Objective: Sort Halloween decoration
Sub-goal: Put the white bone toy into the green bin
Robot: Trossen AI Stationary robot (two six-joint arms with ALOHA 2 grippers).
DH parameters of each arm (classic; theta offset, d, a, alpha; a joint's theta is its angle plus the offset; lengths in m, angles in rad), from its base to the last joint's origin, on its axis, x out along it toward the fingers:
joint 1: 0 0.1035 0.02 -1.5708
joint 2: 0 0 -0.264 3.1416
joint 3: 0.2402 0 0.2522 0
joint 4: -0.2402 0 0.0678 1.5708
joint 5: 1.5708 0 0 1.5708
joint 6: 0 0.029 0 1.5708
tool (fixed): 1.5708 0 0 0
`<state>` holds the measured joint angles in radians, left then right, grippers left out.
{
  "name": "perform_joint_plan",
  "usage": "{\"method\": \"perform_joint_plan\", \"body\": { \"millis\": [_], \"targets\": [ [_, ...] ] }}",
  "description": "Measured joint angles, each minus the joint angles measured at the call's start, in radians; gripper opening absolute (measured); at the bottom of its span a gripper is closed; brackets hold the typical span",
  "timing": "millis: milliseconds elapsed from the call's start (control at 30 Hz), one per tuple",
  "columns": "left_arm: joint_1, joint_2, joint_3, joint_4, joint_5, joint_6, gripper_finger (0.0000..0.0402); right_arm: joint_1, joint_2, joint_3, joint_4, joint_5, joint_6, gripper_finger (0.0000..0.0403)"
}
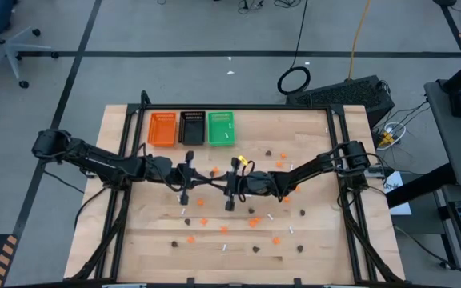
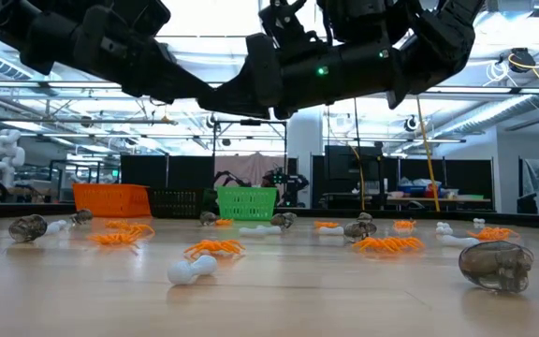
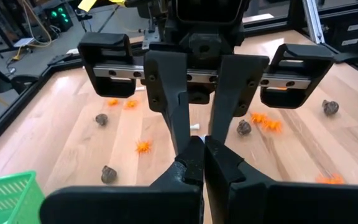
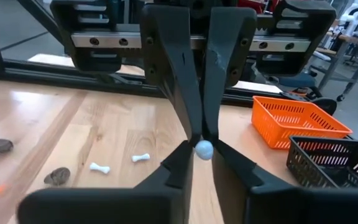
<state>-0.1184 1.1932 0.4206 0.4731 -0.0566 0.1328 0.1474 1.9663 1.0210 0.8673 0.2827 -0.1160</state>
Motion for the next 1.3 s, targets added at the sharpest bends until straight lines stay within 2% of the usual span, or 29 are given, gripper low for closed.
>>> {"method": "perform_joint_plan", "body": {
  "millis": [467,967,1100,1300],
  "targets": [
    [0.000,0.042,0.000,0.026,0.004,-0.023,0.0001,0.000,0.002,-0.002,-0.019,-0.023,-0.009,0.0004],
    [0.000,0.018,-0.001,0.019,0.005,-0.025,0.0003,-0.003,0.001,0.001,-0.026,-0.025,-0.005,0.0001],
    [0.001,-0.004,-0.001,0.018,0.021,-0.073,0.0024,-0.003,-0.001,0.002,-0.022,-0.026,-0.005,0.0001],
    [0.001,-0.017,-0.001,0.015,0.021,-0.077,0.0082,-0.004,-0.001,0.003,-0.024,-0.026,-0.005,0.0001]
  ]
}}
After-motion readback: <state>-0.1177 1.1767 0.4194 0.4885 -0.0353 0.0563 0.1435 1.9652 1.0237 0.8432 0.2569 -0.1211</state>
